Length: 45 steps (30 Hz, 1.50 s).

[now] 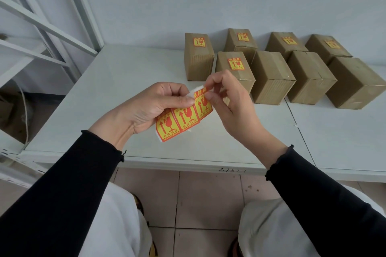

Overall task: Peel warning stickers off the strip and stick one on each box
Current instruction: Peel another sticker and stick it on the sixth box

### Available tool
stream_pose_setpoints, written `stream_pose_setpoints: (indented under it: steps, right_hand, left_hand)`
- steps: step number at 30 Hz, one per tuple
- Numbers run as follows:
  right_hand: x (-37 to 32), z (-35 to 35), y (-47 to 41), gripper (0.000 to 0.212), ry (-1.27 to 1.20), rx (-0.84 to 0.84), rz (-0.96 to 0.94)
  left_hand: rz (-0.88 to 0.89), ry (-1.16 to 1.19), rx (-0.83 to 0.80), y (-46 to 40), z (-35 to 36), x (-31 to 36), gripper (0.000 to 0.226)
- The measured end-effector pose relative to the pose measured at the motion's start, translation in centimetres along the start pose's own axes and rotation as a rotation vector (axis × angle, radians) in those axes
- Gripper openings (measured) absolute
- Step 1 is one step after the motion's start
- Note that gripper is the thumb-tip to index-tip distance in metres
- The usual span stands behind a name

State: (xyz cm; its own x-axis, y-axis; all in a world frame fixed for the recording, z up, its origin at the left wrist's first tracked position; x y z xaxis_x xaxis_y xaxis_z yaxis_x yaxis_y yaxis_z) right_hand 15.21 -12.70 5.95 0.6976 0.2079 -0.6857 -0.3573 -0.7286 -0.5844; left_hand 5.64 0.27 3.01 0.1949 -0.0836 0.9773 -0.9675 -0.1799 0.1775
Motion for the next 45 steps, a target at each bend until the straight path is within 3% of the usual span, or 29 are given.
stream_pose_setpoints:
  steps: [2, 7, 14, 16, 19, 20, 22, 26, 30, 35, 39, 45]
  right_hand:
    - [0.0, 0.0, 0.0, 0.022, -0.005, -0.035, -0.016]
    - [0.2, -0.2, 0.0, 0.012, 0.011, -0.017, -0.04]
    - [-0.4, -0.2, -0.1, 0.02, -0.134, -0.052, -0.042]
    - [-0.5, -0.1, -0.1, 0.024, -0.21, -0.08, -0.038]
    - [-0.9, -0.1, -0.1, 0.026, -0.251, -0.144, -0.051]
    - [-1.0, -0.1, -0.1, 0.024, -0.25, -0.154, -0.051]
    - [-1.1, -0.3, -0.1, 0.02, -0.246, -0.147, -0.048]
    - [-1.4, -0.5, 0.0, 0.016, -0.245, -0.108, -0.051]
    - [-1.6, -0.9, 0.2, 0.015, -0.197, -0.045, -0.08]
    - [-2.6, -1.5, 0.5, 0.008, -0.012, 0.027, -0.175]
    - [-3.1, -1.5, 0.7, 0.007, -0.004, 0.049, -0.197]
    - [-3.2, -2.9, 0.9, 0.009, -0.126, 0.205, -0.14]
  left_hand:
    - [0.006, -0.007, -0.01, 0.0, 0.1, 0.0, 0.009]
    - [0.014, -0.008, -0.049, -0.1, 0.2, -0.3, 0.014]
    - [0.027, 0.053, -0.096, -0.5, 0.4, -0.7, 0.013]
    - [0.025, 0.053, -0.124, -0.5, 0.5, -0.7, 0.03]
    - [-0.016, 0.055, -0.146, -0.3, 0.8, -0.8, 0.077]
    - [-0.02, 0.059, -0.158, -0.3, 0.8, -0.9, 0.078]
    - [-0.028, 0.061, -0.181, -0.3, 1.0, -1.1, 0.063]
    - [-0.03, 0.079, -0.214, -0.2, 1.1, -1.0, 0.061]
    - [-0.016, 0.151, -0.202, -0.1, 1.1, -0.7, 0.02]
    - [-0.017, 0.209, -0.205, -0.1, 0.7, -0.6, 0.031]
    - [-0.038, 0.204, -0.212, -0.3, -0.1, -1.2, 0.044]
    - [-0.097, 0.176, -0.074, -0.6, -1.7, -1.7, 0.023]
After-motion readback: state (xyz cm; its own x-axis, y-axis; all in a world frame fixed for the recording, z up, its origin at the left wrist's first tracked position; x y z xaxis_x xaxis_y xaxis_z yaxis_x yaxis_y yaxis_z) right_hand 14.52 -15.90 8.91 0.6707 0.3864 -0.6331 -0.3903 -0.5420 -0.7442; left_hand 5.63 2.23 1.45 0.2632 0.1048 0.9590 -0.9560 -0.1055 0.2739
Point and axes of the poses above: each hand's wrist, its own y-axis away from the middle knuckle, its own z-axis out of the palm, x = y × z, the point moved 6 cm from there along -y, towards the middle knuckle, and after that the axes turned 12 degrees about -y, right-handed, at the moved point
